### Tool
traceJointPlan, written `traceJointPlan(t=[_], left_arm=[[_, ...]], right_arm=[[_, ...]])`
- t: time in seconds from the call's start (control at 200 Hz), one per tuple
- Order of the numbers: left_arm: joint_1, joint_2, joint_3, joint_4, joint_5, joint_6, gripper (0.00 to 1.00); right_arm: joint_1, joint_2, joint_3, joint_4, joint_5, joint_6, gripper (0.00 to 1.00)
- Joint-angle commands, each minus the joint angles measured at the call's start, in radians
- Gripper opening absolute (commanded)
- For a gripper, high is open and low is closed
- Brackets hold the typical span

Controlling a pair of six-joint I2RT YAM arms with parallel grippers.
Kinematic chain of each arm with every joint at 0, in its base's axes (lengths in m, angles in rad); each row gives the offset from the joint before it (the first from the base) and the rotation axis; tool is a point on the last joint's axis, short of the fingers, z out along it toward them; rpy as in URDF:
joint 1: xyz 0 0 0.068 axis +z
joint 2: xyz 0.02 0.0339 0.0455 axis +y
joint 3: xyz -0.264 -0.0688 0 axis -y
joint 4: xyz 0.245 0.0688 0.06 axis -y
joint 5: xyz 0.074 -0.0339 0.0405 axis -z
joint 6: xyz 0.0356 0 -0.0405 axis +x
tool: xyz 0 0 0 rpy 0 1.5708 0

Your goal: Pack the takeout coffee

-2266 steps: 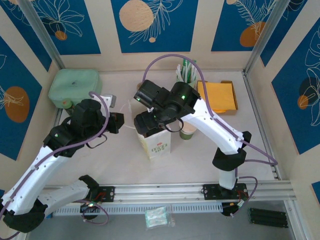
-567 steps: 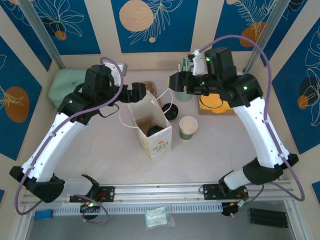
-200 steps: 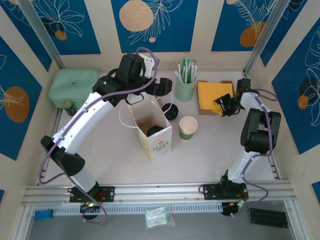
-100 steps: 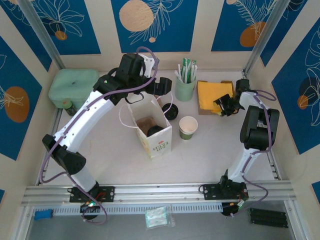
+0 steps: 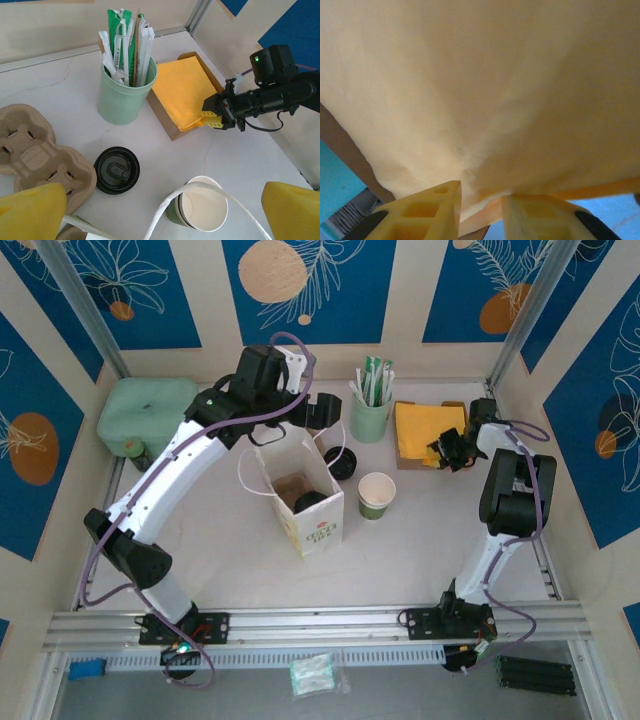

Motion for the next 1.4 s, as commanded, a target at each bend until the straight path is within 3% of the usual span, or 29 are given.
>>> traceJointPlan(t=[0.0,0.16,0.41,0.675,1.115,1.396], left_arm=[[0.013,0.007,0.023,0.008,0.019,0.028,0.99],[0.014,0.001,0.022,0.003,0.017,0.028,0.99],[0.016,-0.02,0.015,-0.008,0.005,0.027,0.99],[0.017,-0.1,-0.039,-0.012,-0.027,0.01,1.0],[0.017,-0.285,-0.164,-0.043,-0.157,-0.023,0.99],[0.018,-0.38,-0.196,-0.055,-0.319,-0.062,0.99]], right_arm=[[0.009,0.01,0.03,-0.001,0.0,0.008,0.2],[0.011,-0.012,0.032,0.004,-0.004,-0.001,0.0],[0.015,-0.169,0.037,0.007,-0.027,-0.022,0.0],[0.075,-0.394,0.151,-0.081,-0.04,-0.086,0.0],[0.344,-0.678,0.384,-0.198,-0.084,-0.163,0.0],[0.596,-0.685,0.563,-0.244,-0.12,-0.199,0.0]])
